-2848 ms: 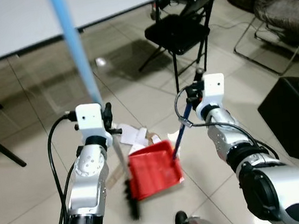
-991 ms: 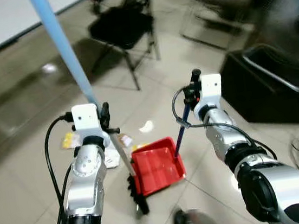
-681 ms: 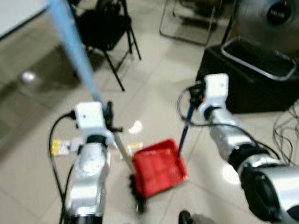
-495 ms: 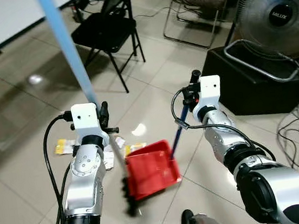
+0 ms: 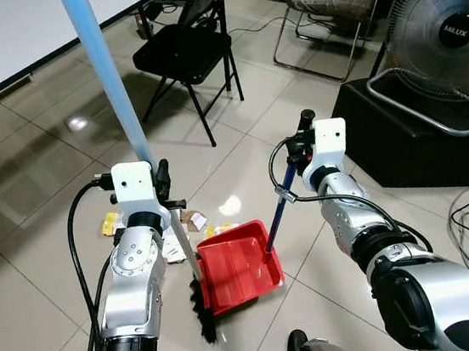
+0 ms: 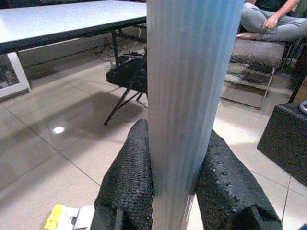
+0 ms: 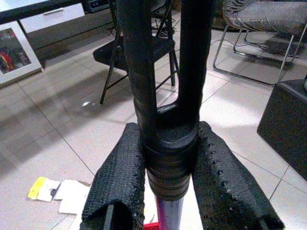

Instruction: Sweep floor

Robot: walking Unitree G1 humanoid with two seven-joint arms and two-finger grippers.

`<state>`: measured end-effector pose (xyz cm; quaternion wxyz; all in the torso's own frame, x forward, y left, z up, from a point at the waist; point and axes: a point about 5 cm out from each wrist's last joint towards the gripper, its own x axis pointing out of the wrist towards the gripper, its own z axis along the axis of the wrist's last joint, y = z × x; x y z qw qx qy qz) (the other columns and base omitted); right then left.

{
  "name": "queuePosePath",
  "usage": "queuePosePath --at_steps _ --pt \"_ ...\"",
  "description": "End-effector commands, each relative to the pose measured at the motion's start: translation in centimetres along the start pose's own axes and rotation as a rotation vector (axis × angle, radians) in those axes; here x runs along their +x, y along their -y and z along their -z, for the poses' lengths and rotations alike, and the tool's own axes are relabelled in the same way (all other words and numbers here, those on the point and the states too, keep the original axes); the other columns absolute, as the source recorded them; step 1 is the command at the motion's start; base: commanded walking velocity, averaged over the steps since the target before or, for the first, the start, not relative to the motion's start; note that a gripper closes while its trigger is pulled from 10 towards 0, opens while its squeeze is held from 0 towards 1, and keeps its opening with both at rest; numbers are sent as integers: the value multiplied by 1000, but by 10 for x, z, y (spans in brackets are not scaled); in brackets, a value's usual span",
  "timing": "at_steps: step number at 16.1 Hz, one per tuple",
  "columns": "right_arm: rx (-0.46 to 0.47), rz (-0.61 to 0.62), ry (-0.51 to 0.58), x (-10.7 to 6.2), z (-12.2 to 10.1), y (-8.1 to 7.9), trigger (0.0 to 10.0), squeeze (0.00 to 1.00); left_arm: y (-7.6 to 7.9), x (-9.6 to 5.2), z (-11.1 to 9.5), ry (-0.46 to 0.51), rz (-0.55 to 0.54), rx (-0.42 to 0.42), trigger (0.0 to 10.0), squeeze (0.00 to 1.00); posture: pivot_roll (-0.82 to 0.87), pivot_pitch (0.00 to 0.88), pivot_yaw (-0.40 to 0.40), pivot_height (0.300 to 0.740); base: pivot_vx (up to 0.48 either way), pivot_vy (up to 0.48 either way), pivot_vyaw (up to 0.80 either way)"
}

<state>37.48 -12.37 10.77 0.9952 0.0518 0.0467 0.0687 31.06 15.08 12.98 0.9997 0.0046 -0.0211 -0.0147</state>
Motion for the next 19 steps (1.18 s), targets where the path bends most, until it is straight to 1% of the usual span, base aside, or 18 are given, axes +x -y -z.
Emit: queuePosePath --at_steps 1,2,3,5,7,8,9,10,12,14,15,17,19 --pt "24 4 41 3 -9 0 10000 0 4 1 -9 38 23 -8 10000 0 92 148 10 740 0 0 0" --pt "17 7 42 3 -11 1 10000 0 4 1 -7 31 23 -8 10000 0 90 150 11 740 0 0 0" --pt "8 17 49 3 -13 6 10000 0 1 1 -2 12 23 11 10000 0 89 149 10 740 0 0 0" --pt "-22 54 67 3 -21 23 10000 0 -17 -2 -1 4 5 63 10000 0 85 152 11 740 0 0 0" --pt "-48 102 97 2 -34 44 10000 0 -44 -4 -10 16 -26 137 10000 0 80 153 15 740 0 0 0" --pt "-66 118 110 2 -39 51 10000 0 -46 -3 -12 43 -41 190 10000 0 79 153 16 740 0 0 0" --pt "-69 126 122 1 -43 54 10000 0 -51 -3 -16 53 -50 198 10000 0 76 153 17 740 0 0 0" --pt "-73 152 165 1 -56 64 10000 0 -62 -1 -33 81 -69 211 10000 0 73 152 18 740 0 0 0" --pt "-83 162 217 2 -72 70 10000 0 -63 1 -44 113 -72 214 10000 0 61 148 19 740 0 0 0" --pt "-91 168 241 2 -79 73 10000 0 -63 2 -47 125 -71 215 10000 0 58 145 20 740 0 0 0" --pt "-99 180 254 1 -85 77 10000 0 -62 3 -48 128 -70 211 10000 0 56 140 20 740 0 0 0" --pt "-105 194 250 0 -85 82 10000 0 -58 5 -44 117 -53 204 10000 0 56 137 23 740 0 0 0" --pt "-109 195 237 -1 -80 82 10000 0 -53 6 -41 107 -20 189 10000 0 54 136 29 740 0 0 0"
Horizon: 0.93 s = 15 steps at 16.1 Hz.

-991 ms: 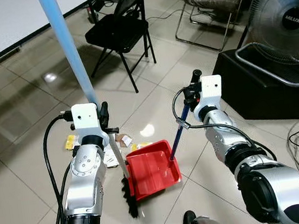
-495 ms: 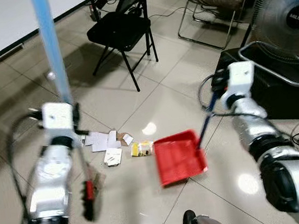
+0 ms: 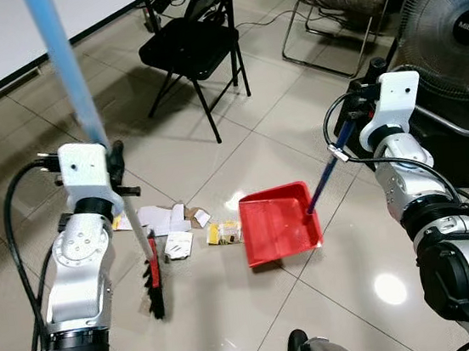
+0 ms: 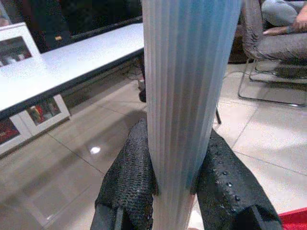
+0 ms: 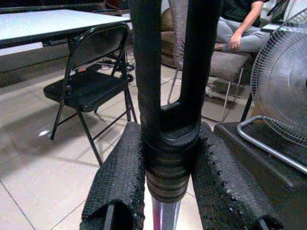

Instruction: Sweep floor

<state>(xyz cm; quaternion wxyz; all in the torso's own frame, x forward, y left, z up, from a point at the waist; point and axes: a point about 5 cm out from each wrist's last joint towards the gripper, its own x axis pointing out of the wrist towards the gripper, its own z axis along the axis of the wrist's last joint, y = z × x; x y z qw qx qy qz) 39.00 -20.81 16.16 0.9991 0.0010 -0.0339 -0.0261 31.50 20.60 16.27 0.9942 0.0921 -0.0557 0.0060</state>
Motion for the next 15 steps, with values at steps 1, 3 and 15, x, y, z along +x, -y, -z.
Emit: queuePosePath --at_steps 1,3,15 --pt "-2 10 69 4 -15 4 10000 0 3 3 -8 41 22 5 10000 0 53 136 31 740 0 0 0" --pt "-4 15 61 3 -13 5 10000 0 6 3 -9 41 34 -5 10000 0 52 140 37 740 0 0 0" --pt "28 49 53 0 -8 7 10000 0 4 3 -8 29 29 -8 10000 0 48 148 43 740 0 0 -183"
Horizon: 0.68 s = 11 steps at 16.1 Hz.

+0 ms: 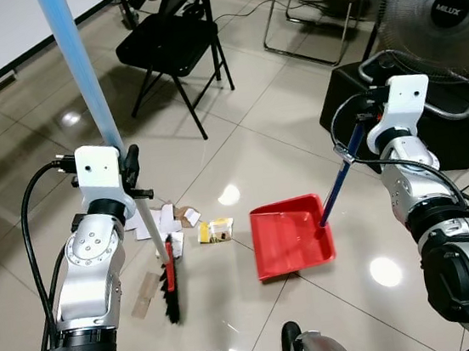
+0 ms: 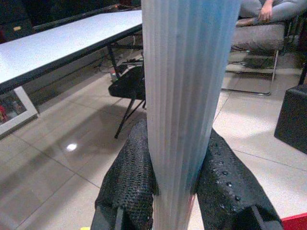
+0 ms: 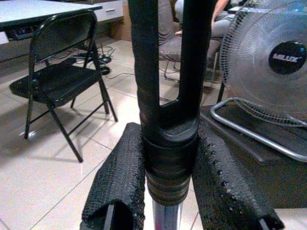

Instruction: Sweep floor

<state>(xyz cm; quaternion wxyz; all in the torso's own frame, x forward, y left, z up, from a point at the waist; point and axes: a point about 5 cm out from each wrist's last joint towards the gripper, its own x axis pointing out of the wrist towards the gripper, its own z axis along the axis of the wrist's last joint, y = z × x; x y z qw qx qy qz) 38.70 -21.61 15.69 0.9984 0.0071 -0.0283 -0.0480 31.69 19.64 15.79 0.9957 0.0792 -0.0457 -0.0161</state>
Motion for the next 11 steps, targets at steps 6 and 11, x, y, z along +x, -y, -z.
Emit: queuePosePath --at_steps 6,11 --pt "31 -3 55 2 -9 -4 10000 0 -4 2 -12 51 -17 12 10000 0 44 149 40 740 231 0 0" --pt "34 -12 51 2 -8 -7 10000 0 -4 3 -12 50 -18 7 10000 0 41 145 42 740 371 0 0"
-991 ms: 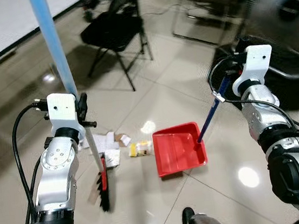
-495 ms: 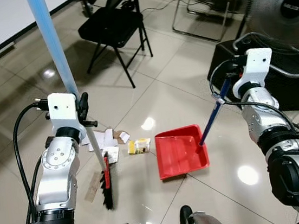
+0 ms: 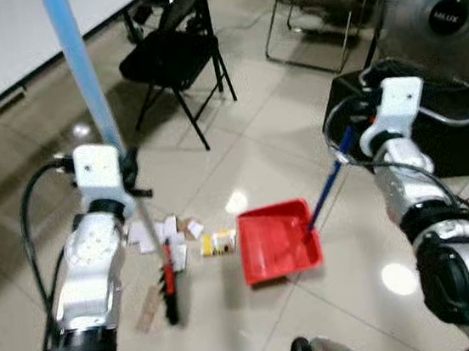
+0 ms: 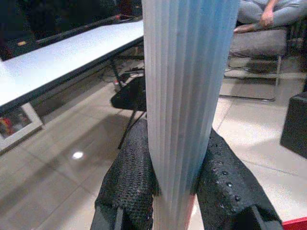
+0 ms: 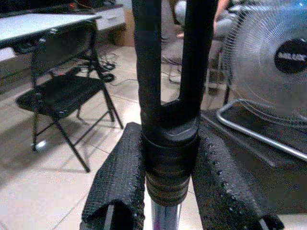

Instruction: Sweep floor

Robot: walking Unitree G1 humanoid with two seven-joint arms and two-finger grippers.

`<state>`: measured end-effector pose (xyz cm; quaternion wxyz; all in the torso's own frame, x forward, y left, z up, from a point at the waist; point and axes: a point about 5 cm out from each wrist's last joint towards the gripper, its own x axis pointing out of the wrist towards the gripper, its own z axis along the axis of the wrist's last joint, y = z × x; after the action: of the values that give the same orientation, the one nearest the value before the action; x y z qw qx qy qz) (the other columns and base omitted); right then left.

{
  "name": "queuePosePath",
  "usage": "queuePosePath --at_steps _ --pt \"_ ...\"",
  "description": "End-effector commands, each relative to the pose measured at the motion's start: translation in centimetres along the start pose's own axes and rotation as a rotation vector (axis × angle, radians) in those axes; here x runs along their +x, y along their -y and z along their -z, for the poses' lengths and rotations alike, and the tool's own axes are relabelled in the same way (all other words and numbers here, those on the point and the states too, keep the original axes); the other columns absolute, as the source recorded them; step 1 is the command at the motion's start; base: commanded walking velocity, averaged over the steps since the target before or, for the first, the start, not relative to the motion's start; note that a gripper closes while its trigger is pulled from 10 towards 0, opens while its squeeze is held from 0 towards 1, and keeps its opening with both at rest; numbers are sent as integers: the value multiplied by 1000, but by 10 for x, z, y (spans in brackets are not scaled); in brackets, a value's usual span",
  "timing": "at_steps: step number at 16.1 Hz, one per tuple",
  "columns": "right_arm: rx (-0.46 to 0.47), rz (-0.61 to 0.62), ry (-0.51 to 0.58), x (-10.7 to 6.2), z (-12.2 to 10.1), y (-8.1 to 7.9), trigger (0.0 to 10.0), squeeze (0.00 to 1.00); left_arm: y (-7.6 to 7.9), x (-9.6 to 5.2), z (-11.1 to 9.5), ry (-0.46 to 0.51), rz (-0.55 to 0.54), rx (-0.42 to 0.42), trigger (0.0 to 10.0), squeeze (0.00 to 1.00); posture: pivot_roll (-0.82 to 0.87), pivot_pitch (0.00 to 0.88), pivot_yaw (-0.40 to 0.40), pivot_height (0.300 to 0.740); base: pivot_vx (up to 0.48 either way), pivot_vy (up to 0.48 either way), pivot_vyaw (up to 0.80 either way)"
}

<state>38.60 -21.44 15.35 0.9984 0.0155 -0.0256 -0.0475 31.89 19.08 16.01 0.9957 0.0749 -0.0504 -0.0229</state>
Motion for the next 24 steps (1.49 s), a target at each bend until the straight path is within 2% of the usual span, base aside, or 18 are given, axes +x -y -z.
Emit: queuePosePath --at_steps 1,9,24 --pt "18 -11 58 3 -12 -6 10000 0 -10 1 -9 40 -29 18 10000 0 43 146 44 740 375 0 0" --pt "9 -19 58 3 -10 -8 10000 0 -11 2 -14 54 -30 23 10000 0 50 144 45 740 368 0 0" --pt "4 -11 57 2 -10 -4 10000 0 -14 3 -18 71 -21 41 10000 0 54 150 52 740 0 0 0"
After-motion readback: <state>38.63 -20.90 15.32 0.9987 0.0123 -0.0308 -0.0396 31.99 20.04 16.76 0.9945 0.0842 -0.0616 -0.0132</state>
